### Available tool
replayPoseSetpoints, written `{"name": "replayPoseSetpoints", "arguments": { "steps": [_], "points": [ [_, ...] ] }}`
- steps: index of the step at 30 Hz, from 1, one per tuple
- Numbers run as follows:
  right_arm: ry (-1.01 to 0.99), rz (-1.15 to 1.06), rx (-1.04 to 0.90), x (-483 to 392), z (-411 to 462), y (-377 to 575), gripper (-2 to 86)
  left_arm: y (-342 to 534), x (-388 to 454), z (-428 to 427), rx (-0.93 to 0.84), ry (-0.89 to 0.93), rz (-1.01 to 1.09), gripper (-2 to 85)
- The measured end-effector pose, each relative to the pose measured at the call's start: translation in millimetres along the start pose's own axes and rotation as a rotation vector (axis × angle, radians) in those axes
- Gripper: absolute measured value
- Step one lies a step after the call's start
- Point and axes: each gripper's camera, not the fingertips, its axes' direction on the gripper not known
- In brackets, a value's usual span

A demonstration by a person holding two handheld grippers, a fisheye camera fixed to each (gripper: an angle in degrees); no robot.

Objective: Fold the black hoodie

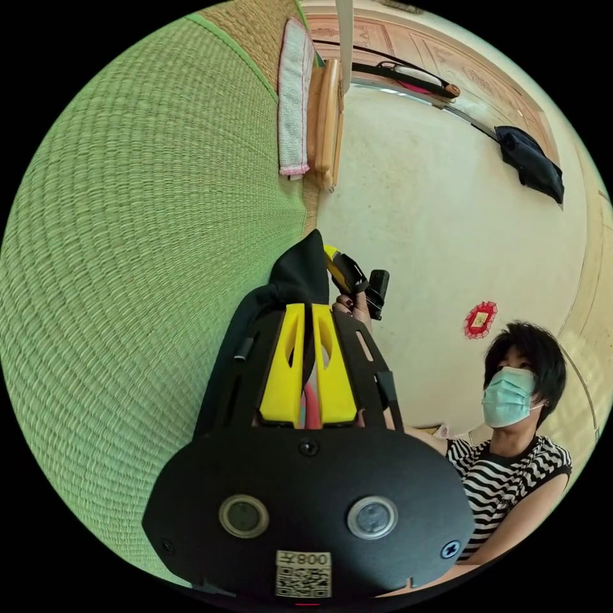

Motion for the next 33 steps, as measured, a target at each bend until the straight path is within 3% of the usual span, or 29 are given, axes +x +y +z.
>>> {"name": "replayPoseSetpoints", "arguments": {
  "steps": [6, 10, 12, 15, 21, 25, 28, 33],
  "points": [
    [0.027, -0.035, 0.044, -21.9, -32.3, -14.7, 2.0, -10.0, -22.0, -11.8, 0.028, 0.036, -0.048, 2.3],
    [-0.158, -0.008, 0.076, -9.8, -57.1, -21.8, 6.4, -16.5, -27.3, -12.7, 0.006, 0.077, -0.04, 2.2],
    [-0.158, 0.01, 0.029, -6.3, -53.0, -33.7, 6.9, -18.7, -28.9, -14.9, 0.006, 0.081, -0.04, 2.2],
    [-0.126, 0.05, -0.062, -3.5, -42.0, -54.8, 4.3, -22.3, -30.9, -17.6, 0.001, 0.087, -0.038, 2.2],
    [-0.093, 0.01, 0.071, -22.3, -94.4, -94.3, 1.0, -30.0, -30.4, -24.8, -0.009, 0.071, -0.025, 2.1],
    [-0.098, -0.062, 0.006, -29.4, -103.9, -109.8, 2.6, -33.1, -32.1, -27.9, -0.004, 0.092, -0.029, 2.0],
    [-0.055, -0.013, -0.079, -13.6, -101.7, -98.0, 8.1, -32.9, -30.8, -29.5, -0.006, 0.102, -0.029, 1.9],
    [-0.147, 0.044, -0.08, 9.8, -105.7, -92.5, 9.0, -32.2, -30.5, -31.0, -0.013, 0.122, -0.028, 1.9]
  ]
}}
